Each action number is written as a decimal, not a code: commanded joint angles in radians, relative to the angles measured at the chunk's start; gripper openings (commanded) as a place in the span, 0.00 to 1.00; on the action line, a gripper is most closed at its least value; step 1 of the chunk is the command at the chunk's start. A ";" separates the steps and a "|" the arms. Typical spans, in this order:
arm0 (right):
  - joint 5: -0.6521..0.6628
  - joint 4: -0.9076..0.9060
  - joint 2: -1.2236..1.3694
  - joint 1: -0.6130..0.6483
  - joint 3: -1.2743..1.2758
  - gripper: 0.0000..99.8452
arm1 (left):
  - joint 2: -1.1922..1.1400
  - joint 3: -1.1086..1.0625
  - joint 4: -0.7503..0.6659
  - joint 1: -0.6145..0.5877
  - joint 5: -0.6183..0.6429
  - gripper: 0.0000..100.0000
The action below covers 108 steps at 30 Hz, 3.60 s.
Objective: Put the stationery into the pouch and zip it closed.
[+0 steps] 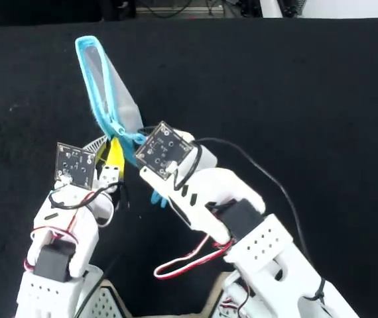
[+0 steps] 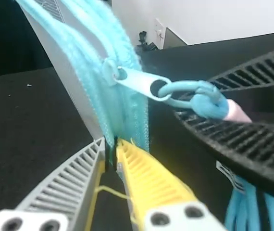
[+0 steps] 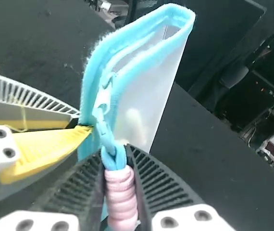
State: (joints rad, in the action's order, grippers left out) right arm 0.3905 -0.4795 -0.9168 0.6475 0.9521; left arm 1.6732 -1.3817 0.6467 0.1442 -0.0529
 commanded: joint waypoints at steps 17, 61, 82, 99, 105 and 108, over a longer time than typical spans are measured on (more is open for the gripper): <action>-0.141 0.046 -0.041 -0.021 -0.008 0.01 | 0.133 0.193 0.221 -0.116 -0.089 0.03; -0.132 0.044 -0.041 -0.021 -0.001 0.01 | 0.153 -0.117 -0.160 -0.028 -0.087 0.20; -0.137 0.040 -0.039 0.023 0.021 0.01 | 0.153 0.056 0.133 -0.028 -0.114 0.03; -0.132 0.002 -0.041 0.089 0.019 0.18 | 0.153 0.059 0.164 -0.019 -0.305 0.03; -0.130 -0.114 -0.054 0.092 -0.028 0.18 | 0.153 0.008 0.094 -0.027 -0.305 0.03; -0.130 -0.158 -0.105 0.092 -0.041 0.18 | 0.153 0.001 0.083 -0.027 -0.305 0.03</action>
State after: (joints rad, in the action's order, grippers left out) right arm 0.2585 -0.6038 -0.9597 0.7304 0.9797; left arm 1.8174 -1.4047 0.7679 0.1227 -0.3445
